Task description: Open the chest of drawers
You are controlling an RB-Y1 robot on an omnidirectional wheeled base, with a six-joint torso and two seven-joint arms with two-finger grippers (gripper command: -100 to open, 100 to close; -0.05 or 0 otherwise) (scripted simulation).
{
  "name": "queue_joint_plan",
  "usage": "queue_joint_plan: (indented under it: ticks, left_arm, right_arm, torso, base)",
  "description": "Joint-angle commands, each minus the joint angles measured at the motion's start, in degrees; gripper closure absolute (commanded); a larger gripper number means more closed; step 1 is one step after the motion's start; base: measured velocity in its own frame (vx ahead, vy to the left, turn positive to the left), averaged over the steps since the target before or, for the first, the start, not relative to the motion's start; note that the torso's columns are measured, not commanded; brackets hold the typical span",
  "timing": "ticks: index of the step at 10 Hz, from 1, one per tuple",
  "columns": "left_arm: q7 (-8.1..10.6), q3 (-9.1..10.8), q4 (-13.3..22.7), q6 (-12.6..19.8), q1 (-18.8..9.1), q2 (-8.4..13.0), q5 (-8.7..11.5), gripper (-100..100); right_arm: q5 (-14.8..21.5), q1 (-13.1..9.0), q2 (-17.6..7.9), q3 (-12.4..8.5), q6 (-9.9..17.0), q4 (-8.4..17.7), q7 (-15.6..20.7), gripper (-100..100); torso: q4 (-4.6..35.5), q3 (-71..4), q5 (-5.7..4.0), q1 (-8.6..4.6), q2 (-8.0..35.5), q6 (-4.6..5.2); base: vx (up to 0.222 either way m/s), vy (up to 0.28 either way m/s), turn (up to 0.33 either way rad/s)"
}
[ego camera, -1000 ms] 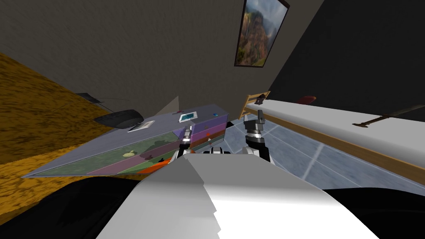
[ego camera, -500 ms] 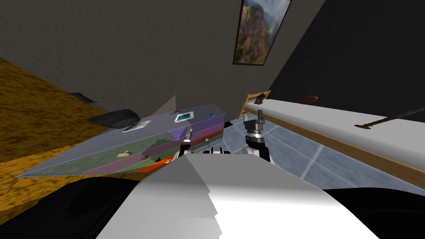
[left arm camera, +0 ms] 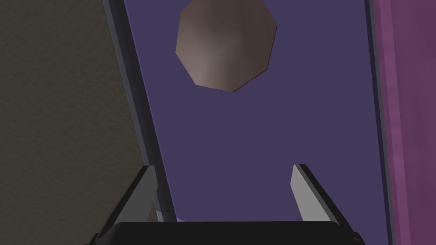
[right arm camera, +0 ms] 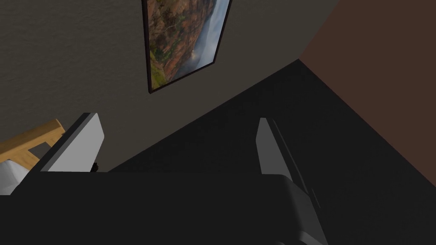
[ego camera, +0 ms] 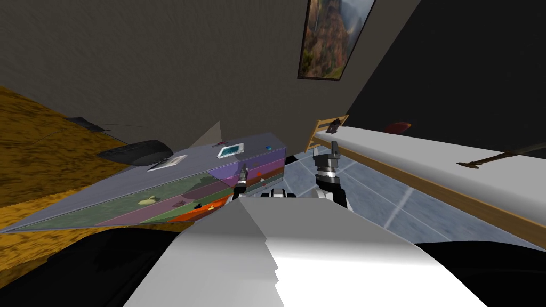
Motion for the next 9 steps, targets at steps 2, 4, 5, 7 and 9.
queue_joint_plan:
  ticks: [2, 4, 5, 7, 9]
  left_arm:
    - [-0.33, 0.44, 3.39, 0.37, -0.95, -4.05, 0.27, -100]
    - [-0.42, 0.59, 4.35, 0.48, -1.15, -7.45, 0.36, -100]
    - [-0.44, 0.63, 4.63, 0.52, -1.21, -9.05, 0.39, -100]
    - [-0.44, 0.67, 4.65, 0.69, -1.39, -9.28, 0.4, -100]
    - [-0.46, 0.79, 2.19, 3.08, -1.31, -9.44, 0.37, -100]
  right_arm:
    - [0.0, 0.0, 0.0, 0.0, 0.0, 0.0, 0.0, 0]
    - [0.0, 0.0, 0.0, 0.0, 0.0, 0.0, 0.0, 0]
    - [0.0, 0.0, 0.0, 0.0, 0.0, 0.0, 0.0, 0]
    - [0.0, 0.0, -0.01, -0.01, 0.0, 0.0, 0.0, 0]
    - [0.0, 0.0, -0.01, -0.01, 0.0, 0.0, 0.0, 0]
  torso:
    - [0.03, 0.04, 0.0, 0.05, 0.08, -0.03]
    - [0.03, 0.04, 0.0, 0.04, 0.08, -0.03]
    - [0.02, 0.02, 0.01, 0.07, 0.04, -0.03]
    - [0.01, 0.0, 0.01, 0.08, 0.03, -0.03]
    - [-0.02, -0.09, 0.02, 0.13, -0.15, -0.02]
  base:
    - [0.018, -0.082, 0.021]
    - [0.004, -0.06, 0.015]
    - [0.002, -0.038, 0.008]
    - [0.001, -0.017, 0.003]
    - [0.079, 0.019, -0.021]
